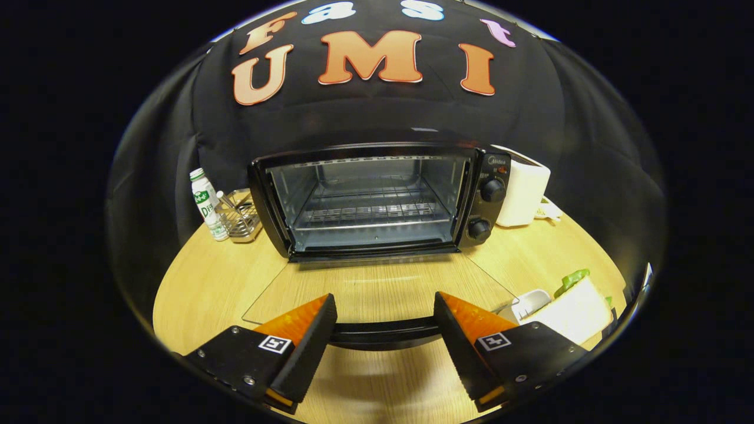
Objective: Open the toaster oven, put the food inside, and close the toaster oven door.
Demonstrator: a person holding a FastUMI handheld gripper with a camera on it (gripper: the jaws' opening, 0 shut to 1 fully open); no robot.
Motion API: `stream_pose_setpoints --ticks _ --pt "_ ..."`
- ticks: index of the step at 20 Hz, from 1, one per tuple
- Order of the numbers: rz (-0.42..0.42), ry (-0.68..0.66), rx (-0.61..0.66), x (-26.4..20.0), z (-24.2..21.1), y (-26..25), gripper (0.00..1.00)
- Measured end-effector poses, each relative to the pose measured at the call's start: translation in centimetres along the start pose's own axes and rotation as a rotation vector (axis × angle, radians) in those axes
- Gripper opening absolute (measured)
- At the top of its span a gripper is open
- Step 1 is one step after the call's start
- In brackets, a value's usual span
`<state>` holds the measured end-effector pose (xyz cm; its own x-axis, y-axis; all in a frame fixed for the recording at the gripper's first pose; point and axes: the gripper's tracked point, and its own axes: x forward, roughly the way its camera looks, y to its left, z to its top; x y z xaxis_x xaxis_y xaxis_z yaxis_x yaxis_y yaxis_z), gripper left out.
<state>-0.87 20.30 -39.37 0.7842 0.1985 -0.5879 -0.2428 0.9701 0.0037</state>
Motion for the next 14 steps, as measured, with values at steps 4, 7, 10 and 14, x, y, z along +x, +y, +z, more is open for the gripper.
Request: stream_pose_setpoints --ticks 4,7,10,14 --pt "-0.001 0.019 -0.032 1.1 -0.4 0.2 0.99" --pt "0.004 0.082 -0.028 1.4 -2.3 0.4 0.99" --pt "0.001 0.13 -0.015 1.5 -4.4 0.3 0.99" --pt "0.01 0.143 -0.026 1.5 -4.6 0.4 0.99"
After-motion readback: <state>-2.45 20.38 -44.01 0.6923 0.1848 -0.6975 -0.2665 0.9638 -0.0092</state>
